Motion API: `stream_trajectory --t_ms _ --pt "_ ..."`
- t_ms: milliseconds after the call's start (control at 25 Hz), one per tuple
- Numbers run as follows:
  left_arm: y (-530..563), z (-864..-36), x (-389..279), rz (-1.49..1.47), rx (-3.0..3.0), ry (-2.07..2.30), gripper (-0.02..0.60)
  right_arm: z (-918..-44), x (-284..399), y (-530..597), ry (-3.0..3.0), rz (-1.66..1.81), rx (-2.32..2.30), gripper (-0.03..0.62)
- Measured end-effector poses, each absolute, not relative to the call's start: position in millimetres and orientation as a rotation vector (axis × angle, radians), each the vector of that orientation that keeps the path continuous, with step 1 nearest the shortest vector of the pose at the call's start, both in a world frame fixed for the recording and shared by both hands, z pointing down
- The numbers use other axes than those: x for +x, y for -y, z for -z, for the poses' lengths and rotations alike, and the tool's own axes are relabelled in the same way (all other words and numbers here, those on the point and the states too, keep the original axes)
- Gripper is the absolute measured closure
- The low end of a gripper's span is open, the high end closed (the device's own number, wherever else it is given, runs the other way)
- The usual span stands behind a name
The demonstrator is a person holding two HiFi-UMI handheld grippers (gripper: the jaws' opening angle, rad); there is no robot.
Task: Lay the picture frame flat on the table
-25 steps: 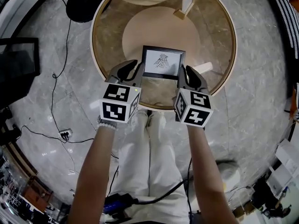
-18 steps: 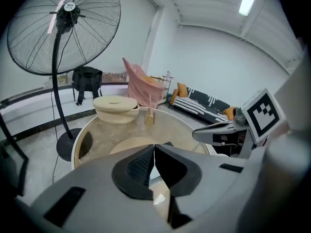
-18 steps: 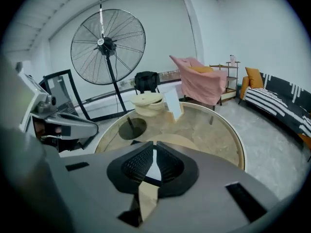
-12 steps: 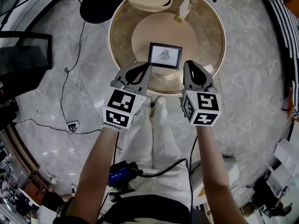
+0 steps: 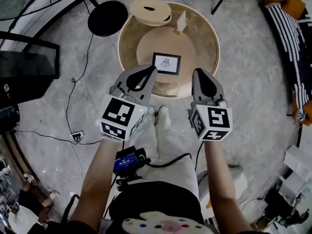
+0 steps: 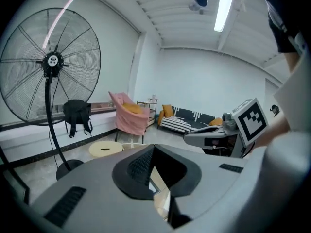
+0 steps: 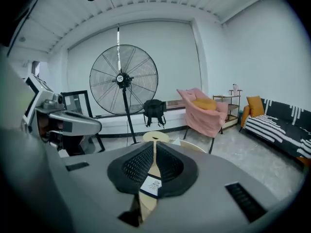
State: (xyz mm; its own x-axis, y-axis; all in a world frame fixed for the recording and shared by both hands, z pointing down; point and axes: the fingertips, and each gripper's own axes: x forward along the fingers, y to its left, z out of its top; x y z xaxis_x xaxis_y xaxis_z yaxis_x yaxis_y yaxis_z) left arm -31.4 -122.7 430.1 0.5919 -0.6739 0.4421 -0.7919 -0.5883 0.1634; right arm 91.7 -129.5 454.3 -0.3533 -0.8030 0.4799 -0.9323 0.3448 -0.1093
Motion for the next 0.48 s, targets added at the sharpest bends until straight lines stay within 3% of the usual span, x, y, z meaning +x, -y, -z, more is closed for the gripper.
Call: stream_trajectory --t_ms 480 --pt "91 -327 -30 -0.386 2.631 1.21 0.565 -335 90 101 2.437 -0.365 1.609 0.551"
